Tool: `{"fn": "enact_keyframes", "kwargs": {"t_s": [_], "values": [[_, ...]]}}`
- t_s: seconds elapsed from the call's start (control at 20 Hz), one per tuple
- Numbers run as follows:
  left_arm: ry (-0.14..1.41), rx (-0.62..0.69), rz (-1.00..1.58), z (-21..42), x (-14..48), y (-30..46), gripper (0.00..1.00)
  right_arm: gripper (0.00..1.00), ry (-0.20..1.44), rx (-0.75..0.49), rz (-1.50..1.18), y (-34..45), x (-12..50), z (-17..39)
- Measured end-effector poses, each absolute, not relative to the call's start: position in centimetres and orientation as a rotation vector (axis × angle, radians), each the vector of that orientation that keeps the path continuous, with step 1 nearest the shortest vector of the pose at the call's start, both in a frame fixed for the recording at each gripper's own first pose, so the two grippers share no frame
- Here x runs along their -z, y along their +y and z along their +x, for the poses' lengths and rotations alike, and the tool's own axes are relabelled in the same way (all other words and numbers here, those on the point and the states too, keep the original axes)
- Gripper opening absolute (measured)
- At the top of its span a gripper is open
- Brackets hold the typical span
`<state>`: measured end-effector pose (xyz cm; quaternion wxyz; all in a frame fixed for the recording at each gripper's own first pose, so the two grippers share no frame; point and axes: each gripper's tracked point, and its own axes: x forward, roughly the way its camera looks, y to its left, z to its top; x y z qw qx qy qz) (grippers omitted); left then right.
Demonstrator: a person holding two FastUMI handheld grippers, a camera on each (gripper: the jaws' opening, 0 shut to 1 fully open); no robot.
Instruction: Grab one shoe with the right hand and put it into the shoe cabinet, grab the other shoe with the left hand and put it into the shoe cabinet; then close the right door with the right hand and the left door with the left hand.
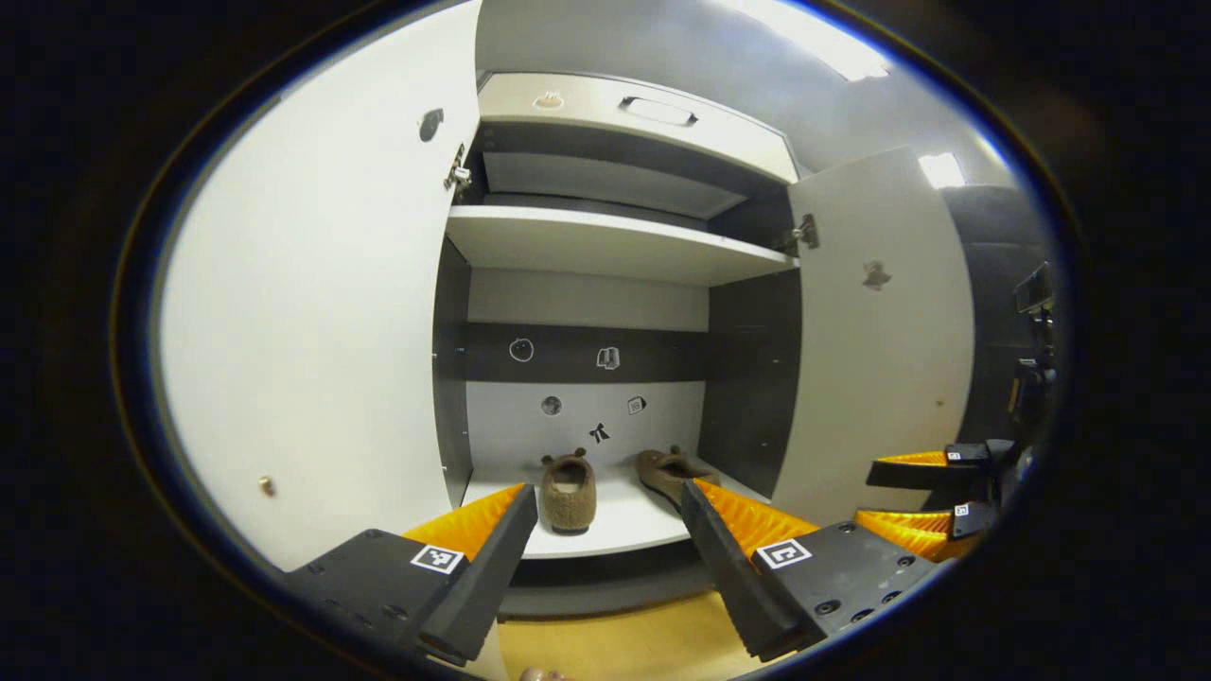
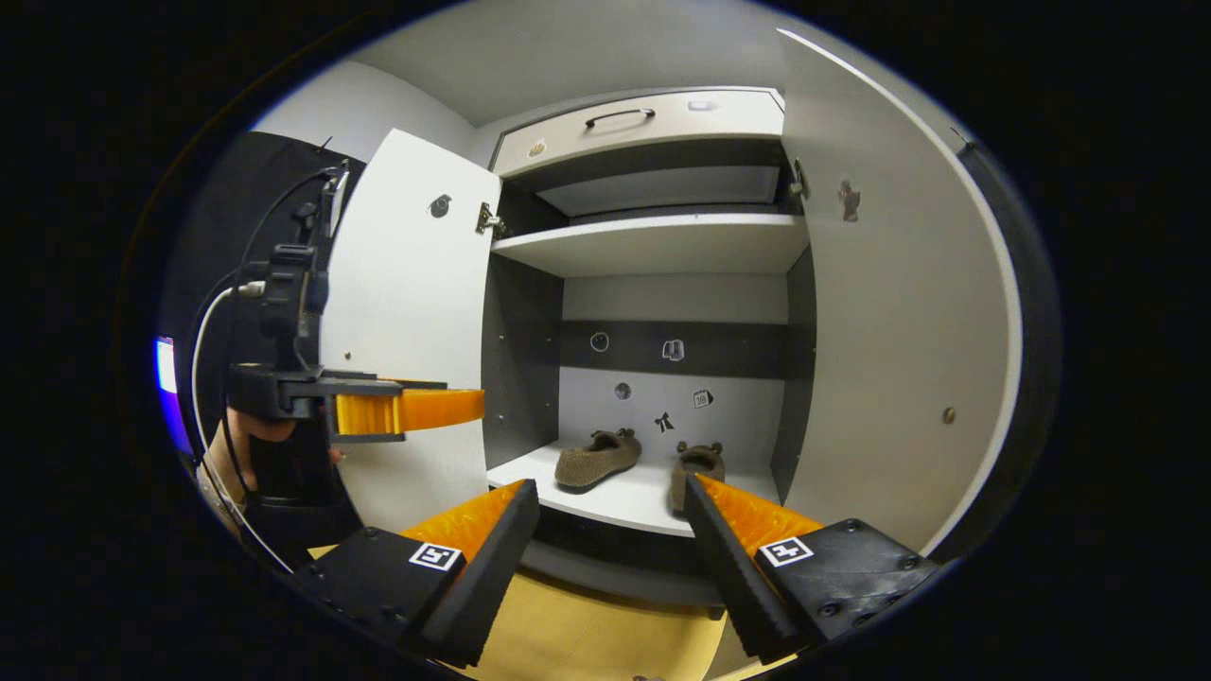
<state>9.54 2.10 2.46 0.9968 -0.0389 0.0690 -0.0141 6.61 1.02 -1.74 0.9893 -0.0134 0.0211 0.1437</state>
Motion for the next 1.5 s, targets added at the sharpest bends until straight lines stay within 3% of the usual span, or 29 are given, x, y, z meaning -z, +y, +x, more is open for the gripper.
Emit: {"fn": "enact_keyframes", "kwargs": {"t_s": [0.15, 0.35, 0.55, 0.75, 1.05, 1.5], "values": [[0.112, 0.09, -0.105, 3.9, -4.4, 0.8, 0.96, 0.98, -0.024, -0.235, -0.03, -1.0, -1.2, 3.6], [0.097, 0.132, -0.114, -0.2, -5.8, 0.9, 0.97, 0.97, -0.032, -0.063, -0.003, -7.5, -2.1, 0.1], [0.102, 0.122, -0.086, -1.6, -6.0, 1.7, 0.98, 0.98, -0.018, 0.097, -0.016, -14.7, -1.5, -1.5], [0.11, 0.1, -0.066, -1.8, -5.7, 1.9, 0.98, 0.97, 0.018, 0.176, -0.074, -20.0, -0.3, -0.4], [0.113, 0.005, -0.09, -1.8, -5.1, 3.0, 0.98, 0.98, 0.043, 0.092, -0.064, -21.5, 0.3, 3.5], [0.137, -0.097, -0.106, -2.4, -4.0, 4.4, 0.98, 0.96, 0.086, -0.041, -0.054, -19.4, 1.6, 4.5]]}}
